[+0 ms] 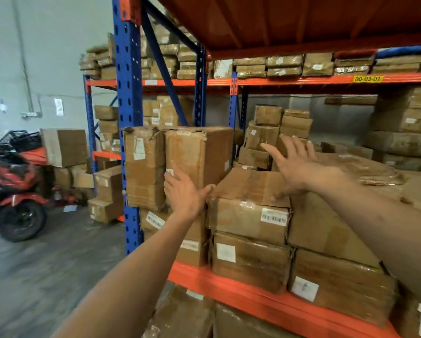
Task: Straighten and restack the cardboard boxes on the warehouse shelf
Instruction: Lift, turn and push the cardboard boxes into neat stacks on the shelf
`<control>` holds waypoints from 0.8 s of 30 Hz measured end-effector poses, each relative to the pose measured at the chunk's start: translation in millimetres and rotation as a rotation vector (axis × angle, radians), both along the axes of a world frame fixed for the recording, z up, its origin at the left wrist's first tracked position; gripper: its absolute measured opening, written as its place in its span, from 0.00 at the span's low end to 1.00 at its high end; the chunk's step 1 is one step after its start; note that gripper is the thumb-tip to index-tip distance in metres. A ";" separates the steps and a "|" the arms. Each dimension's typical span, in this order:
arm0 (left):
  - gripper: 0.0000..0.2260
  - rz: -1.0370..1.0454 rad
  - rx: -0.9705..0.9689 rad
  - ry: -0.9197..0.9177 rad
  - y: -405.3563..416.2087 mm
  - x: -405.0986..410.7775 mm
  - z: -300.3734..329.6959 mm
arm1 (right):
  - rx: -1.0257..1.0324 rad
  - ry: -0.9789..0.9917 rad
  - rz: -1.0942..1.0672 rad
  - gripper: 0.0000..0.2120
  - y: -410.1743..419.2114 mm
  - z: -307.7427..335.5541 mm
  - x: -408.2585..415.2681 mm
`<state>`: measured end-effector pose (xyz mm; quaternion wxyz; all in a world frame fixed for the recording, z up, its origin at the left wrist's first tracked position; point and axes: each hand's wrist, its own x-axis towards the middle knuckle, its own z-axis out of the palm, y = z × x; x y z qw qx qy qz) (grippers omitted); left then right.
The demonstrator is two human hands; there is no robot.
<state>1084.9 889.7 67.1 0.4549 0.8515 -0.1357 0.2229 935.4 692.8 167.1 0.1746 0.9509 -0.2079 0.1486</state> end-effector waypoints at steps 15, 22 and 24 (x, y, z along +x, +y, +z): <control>0.72 -0.133 -0.017 0.134 -8.8 73.0 0.1 | -0.686 0.293 0.167 0.45 159.9 46.2 176.7; 0.67 -0.232 0.027 -0.167 -26.4 92.5 -6.7 | -0.353 0.320 0.042 0.45 149.0 72.6 179.8; 0.66 -0.346 0.060 -0.273 -28.2 94.7 -1.5 | -0.241 0.251 0.007 0.51 129.4 75.6 162.8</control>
